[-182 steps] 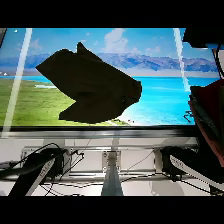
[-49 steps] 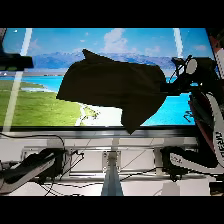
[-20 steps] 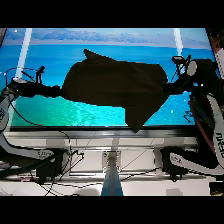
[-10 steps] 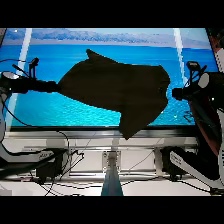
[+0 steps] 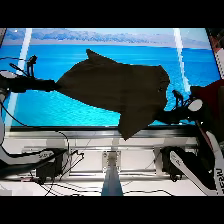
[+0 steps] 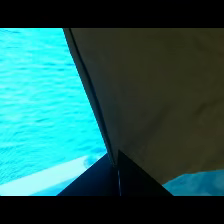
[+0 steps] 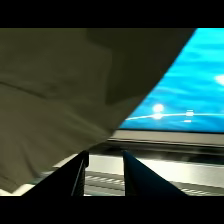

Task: Fold the clothes and pants, and hang the long-sleeved shirts on hangers.

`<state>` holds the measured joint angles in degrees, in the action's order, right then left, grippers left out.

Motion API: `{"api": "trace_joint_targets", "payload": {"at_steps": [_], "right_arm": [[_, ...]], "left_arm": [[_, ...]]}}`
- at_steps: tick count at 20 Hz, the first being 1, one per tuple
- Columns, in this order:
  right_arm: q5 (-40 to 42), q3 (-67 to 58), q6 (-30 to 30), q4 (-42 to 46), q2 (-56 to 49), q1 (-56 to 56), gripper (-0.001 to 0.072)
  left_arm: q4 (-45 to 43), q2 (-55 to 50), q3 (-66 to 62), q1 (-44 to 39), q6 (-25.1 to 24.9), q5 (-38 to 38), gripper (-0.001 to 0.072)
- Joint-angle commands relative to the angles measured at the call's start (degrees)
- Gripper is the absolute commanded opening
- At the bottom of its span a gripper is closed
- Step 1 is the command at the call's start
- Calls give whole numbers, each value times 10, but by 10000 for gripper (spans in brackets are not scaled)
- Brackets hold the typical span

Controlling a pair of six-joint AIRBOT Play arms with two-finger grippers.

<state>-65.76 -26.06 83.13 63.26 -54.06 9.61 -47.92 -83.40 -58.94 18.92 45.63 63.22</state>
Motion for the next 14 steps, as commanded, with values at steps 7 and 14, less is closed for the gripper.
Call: {"api": "trace_joint_targets", "payload": {"at_steps": [7,14], "right_arm": [[167,115,38,-155,1,1,406],[203,72,-38,-153,-1,1,7]], "left_arm": [[5,0,0,0,2,0,1],[40,2,-1,0,2,0,2]]}}
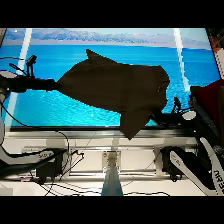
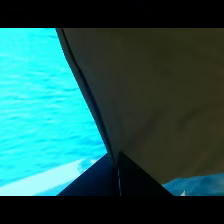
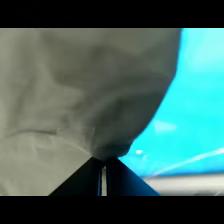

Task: Fold the clothes and pants, and hang the long-sleeved shirts on hangers.

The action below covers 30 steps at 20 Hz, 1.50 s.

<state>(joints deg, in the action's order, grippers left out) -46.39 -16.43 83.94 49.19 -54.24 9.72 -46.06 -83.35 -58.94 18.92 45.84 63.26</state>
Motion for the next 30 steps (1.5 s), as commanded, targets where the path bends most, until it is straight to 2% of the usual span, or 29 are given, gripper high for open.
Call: {"api": "trace_joint_targets", "payload": {"at_steps": [1,6,9,11,16,18,20,23,25,27,30], "right_arm": [[3,-49,-59,-12,1,0,7],[-31,-236,-106,-11,41,0,6],[-54,-373,-116,-12,92,0,7],[-56,-459,-116,-12,133,0,7],[-52,-615,-116,-14,220,0,7],[-53,-650,-116,-20,247,0,7],[-52,-675,-116,-34,265,0,7],[-49,-701,-114,-38,262,0,6],[-40,-701,-114,-16,241,0,6],[-57,-701,-109,-6,191,0,6],[-143,-701,-94,-10,79,0,6]], "left_arm": [[34,7,-1,0,0,-1,1],[44,83,-52,1,1,-5,0],[47,172,-106,2,22,-49,1],[51,245,-130,2,22,-108,1],[54,447,-133,2,21,-329,1],[54,519,-133,2,21,-387,1],[34,571,-133,2,21,-407,1],[-5,614,-132,2,24,-395,1],[-4,600,-132,2,81,-359,0],[-4,549,-132,2,117,-257,1],[-4,411,-132,2,120,-83,1]]}}
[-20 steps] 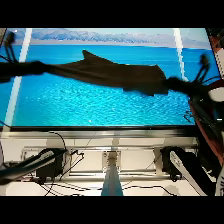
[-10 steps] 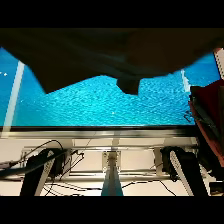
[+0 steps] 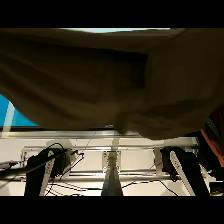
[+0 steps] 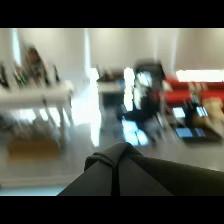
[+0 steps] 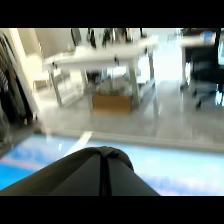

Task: Fold the clothes and pants, and hang the long-sleeved shirts on hangers.

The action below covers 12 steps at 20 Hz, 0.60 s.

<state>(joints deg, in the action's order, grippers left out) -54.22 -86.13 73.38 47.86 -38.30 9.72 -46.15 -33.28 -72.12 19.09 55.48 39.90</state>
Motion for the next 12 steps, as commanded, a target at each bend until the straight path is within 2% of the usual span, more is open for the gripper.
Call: {"api": "trace_joint_targets", "payload": {"at_steps": [1,3,6,9,12], "right_arm": [[-92,-3,11,4,-122,0,7],[-134,-3,11,5,-210,0,7],[-149,-3,10,6,-339,0,7],[-115,-3,10,6,-444,0,7],[-80,-3,11,16,-504,0,7]], "left_arm": [[-3,-146,0,-2,22,182,1],[-5,-254,0,-9,19,192,1],[-1,-405,0,-31,-16,177,1],[-1,-518,0,-60,-21,116,1],[-1,-563,0,-77,-21,69,1]]}}
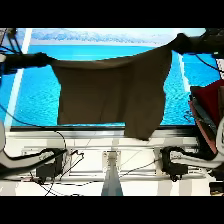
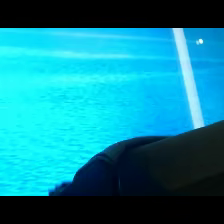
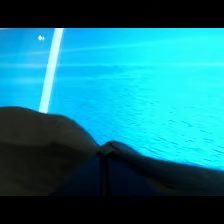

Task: Fold the clothes and pants, and hang the long-sleeved shirts on hangers.

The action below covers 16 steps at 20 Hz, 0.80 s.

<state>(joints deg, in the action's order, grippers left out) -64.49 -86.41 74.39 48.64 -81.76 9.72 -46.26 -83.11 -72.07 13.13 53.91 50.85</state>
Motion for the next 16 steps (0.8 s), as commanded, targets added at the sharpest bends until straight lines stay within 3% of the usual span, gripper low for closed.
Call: {"api": "trace_joint_targets", "payload": {"at_steps": [1,6,9,10,11,12,16], "right_arm": [[18,-1,1,23,-78,0,6],[-103,2,1,176,-80,0,7],[-122,37,1,215,-80,0,8],[-114,56,8,214,-80,-1,65],[-104,73,17,215,-80,-1,231],[-100,85,18,220,-79,-1,397],[-156,91,18,323,-68,1,406]], "left_arm": [[-1,-68,-1,-17,-6,-38,1],[-61,-67,-1,-16,9,67,0],[-92,-82,-1,-28,39,121,2],[-91,-89,0,-34,40,120,46],[-90,-95,-1,-40,40,120,317],[-90,-100,-1,-45,40,121,700],[-104,-82,-1,-37,42,153,692]]}}
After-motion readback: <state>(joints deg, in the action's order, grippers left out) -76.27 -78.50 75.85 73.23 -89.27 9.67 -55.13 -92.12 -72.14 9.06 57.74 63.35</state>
